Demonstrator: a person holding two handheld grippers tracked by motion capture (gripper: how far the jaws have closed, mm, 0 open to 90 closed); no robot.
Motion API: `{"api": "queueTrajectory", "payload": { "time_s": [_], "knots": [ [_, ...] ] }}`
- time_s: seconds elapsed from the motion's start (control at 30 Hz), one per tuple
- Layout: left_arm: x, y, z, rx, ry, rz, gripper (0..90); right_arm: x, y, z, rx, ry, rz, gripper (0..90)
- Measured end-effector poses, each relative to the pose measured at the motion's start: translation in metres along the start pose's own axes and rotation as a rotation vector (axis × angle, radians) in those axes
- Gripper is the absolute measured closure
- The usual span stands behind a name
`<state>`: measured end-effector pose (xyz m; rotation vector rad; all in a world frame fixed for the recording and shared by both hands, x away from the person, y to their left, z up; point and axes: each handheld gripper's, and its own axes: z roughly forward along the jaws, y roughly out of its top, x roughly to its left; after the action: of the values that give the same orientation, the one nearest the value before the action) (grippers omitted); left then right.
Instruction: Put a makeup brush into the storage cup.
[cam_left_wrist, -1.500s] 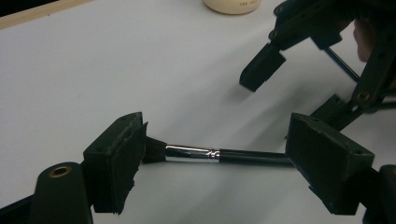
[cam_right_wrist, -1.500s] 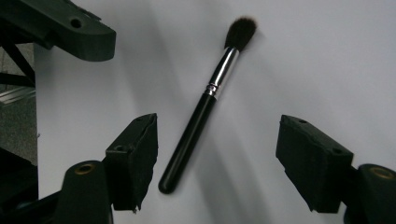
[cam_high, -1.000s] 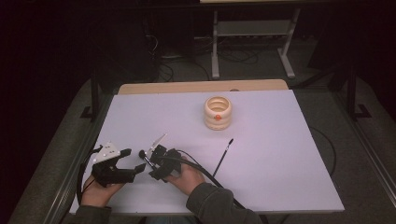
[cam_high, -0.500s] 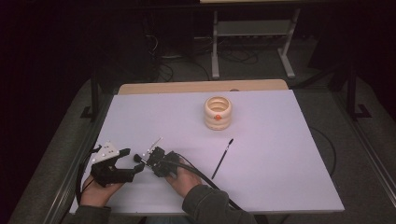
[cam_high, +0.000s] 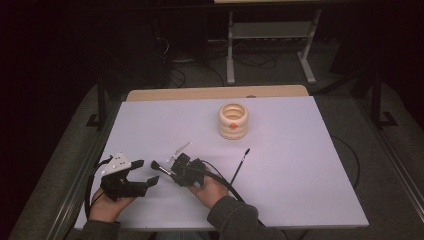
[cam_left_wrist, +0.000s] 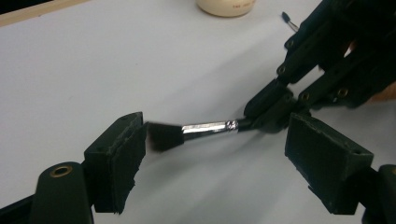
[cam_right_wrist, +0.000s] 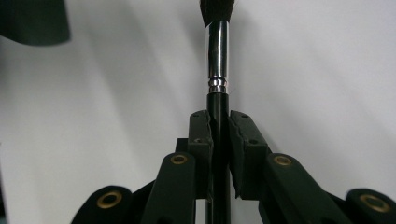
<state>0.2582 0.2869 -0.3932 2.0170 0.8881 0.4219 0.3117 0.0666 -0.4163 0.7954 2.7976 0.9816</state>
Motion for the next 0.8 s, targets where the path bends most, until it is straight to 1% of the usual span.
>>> {"api": "queueTrajectory", "payload": {
  "time_s": [0.03,0.1,0.2,0.27,0.33,0.4,0.43,0.47,0.5,0.53,0.57,0.6,0.63,0.73,0.8],
  "knots": [
    [-0.001,0.000,0.001,0.001,-0.003,0.002,19.9,0.000,0.000,0.000,0.000,0.000,0.000,78.9],
    [-0.004,0.001,0.003,-0.002,-0.014,0.003,19.9,-0.005,-0.005,-0.010,-0.017,0.001,0.015,78.9],
    [-0.007,0.003,0.009,0.016,-0.041,0.012,21.1,-0.013,-0.013,-0.021,-0.033,0.007,0.038,78.9],
    [-0.010,0.004,0.014,0.025,-0.054,0.027,21.2,-0.016,-0.018,-0.026,-0.032,-0.003,0.038,78.9],
    [-0.013,0.006,0.018,0.032,-0.066,0.035,21.3,-0.019,-0.023,-0.033,-0.047,0.005,0.055,78.8],
    [-0.017,0.008,0.022,0.035,-0.078,0.040,21.3,-0.022,-0.028,-0.040,-0.058,0.000,0.046,78.8],
    [-0.018,0.009,0.024,0.036,-0.086,0.046,21.5,-0.022,-0.031,-0.045,-0.066,-0.003,0.053,78.8],
    [-0.020,0.010,0.026,0.038,-0.103,0.045,24.7,-0.026,-0.038,-0.054,-0.084,-0.003,0.069,78.8],
    [-0.021,0.012,0.030,0.051,-0.116,0.065,24.7,-0.026,-0.038,-0.054,-0.084,-0.003,0.069,78.8],
    [-0.023,0.013,0.034,0.065,-0.126,0.063,25.5,-0.027,-0.041,-0.058,-0.096,-0.010,0.060,78.9],
    [-0.023,0.013,0.034,0.065,-0.126,0.063,25.5,-0.027,-0.041,-0.058,-0.096,-0.010,0.060,78.9],
    [-0.027,0.016,0.042,0.078,-0.163,0.071,25.5,-0.028,-0.044,-0.062,-0.101,-0.019,0.053,78.8],
    [-0.030,0.017,0.045,0.078,-0.176,0.067,27.3,-0.028,-0.050,-0.074,-0.122,-0.030,0.040,78.8],
    [-0.034,0.021,0.052,0.082,-0.211,0.074,28.6,-0.029,-0.059,-0.089,-0.153,-0.042,0.021,78.8],
    [-0.036,0.025,0.057,0.074,-0.244,0.064,30.4,-0.029,-0.064,-0.097,-0.176,-0.035,0.023,78.8]
  ]
}}
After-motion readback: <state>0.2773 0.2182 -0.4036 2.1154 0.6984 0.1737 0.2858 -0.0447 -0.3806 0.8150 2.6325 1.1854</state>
